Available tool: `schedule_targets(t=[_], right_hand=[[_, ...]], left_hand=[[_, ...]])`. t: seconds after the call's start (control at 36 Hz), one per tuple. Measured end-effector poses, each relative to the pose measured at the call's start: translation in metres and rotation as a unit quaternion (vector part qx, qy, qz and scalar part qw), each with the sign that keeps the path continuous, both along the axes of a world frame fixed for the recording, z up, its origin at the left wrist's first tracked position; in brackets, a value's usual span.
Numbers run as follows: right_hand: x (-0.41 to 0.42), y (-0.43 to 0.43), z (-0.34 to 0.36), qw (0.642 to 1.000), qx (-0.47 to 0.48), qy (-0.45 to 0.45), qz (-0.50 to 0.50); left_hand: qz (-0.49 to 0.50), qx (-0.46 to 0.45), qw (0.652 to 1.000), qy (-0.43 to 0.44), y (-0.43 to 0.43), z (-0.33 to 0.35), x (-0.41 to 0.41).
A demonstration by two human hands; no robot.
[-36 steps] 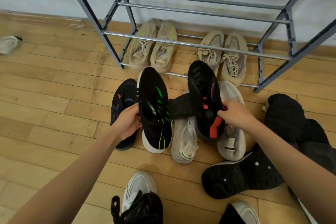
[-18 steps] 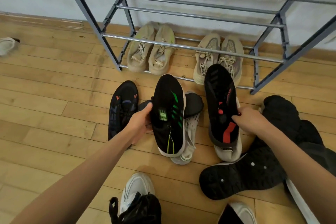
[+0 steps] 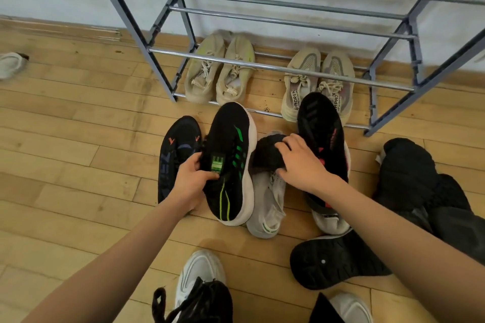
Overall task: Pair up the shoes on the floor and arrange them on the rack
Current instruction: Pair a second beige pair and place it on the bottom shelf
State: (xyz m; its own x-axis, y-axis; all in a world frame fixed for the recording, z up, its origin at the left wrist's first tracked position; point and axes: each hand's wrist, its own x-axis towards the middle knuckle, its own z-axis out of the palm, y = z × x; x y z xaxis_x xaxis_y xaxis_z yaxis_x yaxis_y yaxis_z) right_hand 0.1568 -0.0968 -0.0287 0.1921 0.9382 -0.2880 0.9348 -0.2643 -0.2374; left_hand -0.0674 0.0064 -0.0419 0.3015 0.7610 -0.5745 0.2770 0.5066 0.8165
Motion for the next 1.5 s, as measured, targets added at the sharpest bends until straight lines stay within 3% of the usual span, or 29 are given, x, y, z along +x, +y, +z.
schedule_targets(t=[0.14, 0.33, 0.47, 0.56, 0.72, 0.83, 0.94, 1.03, 1.14, 1.25, 1.42, 1.5], right_hand=[[-0.009, 0.023, -0.007, 0.996, -0.036, -0.035, 0.073], [-0.025, 0.043, -0.023, 0.984, -0.099, -0.098, 0.107], [-0.025, 0.047, -0.023, 0.978, -0.063, -0.154, 0.127], [-0.024, 0.051, -0.019, 0.977, -0.06, -0.142, 0.145], [-0.015, 0.058, 0.01, 0.992, 0.051, -0.049, 0.105], [-0.002, 0.056, 0.023, 0.989, 0.009, 0.134, -0.054], [0.01, 0.049, 0.026, 0.901, -0.027, 0.349, -0.255], [0.01, 0.042, 0.025, 0.837, -0.051, 0.438, -0.323], [0.004, 0.026, 0.023, 0.805, -0.058, 0.467, -0.36], [0.001, 0.01, 0.022, 0.801, -0.045, 0.461, -0.38], [-0.004, -0.007, 0.027, 0.829, -0.037, 0.416, -0.371], [-0.009, -0.011, 0.021, 0.837, -0.044, 0.412, -0.357]], left_hand=[[0.055, 0.073, 0.993, 0.074, 0.023, 0.01, -0.035], [0.014, 0.121, 0.967, 0.224, 0.035, -0.001, -0.072], [0.003, 0.138, 0.959, 0.248, 0.034, -0.005, -0.064], [0.023, 0.128, 0.963, 0.237, 0.035, -0.005, -0.065], [0.097, 0.097, 0.974, 0.178, 0.037, -0.004, -0.071], [0.133, 0.093, 0.974, 0.156, 0.039, -0.002, -0.072], [0.11, 0.104, 0.973, 0.172, 0.033, -0.004, -0.07], [0.077, 0.117, 0.97, 0.2, 0.023, -0.007, -0.06], [0.037, 0.126, 0.973, 0.188, 0.006, -0.011, -0.042], [-0.027, 0.137, 0.976, 0.166, -0.011, -0.014, -0.021], [-0.131, 0.108, 0.967, 0.189, -0.025, -0.016, 0.01], [-0.201, 0.168, 0.941, 0.213, -0.03, -0.012, 0.016]])
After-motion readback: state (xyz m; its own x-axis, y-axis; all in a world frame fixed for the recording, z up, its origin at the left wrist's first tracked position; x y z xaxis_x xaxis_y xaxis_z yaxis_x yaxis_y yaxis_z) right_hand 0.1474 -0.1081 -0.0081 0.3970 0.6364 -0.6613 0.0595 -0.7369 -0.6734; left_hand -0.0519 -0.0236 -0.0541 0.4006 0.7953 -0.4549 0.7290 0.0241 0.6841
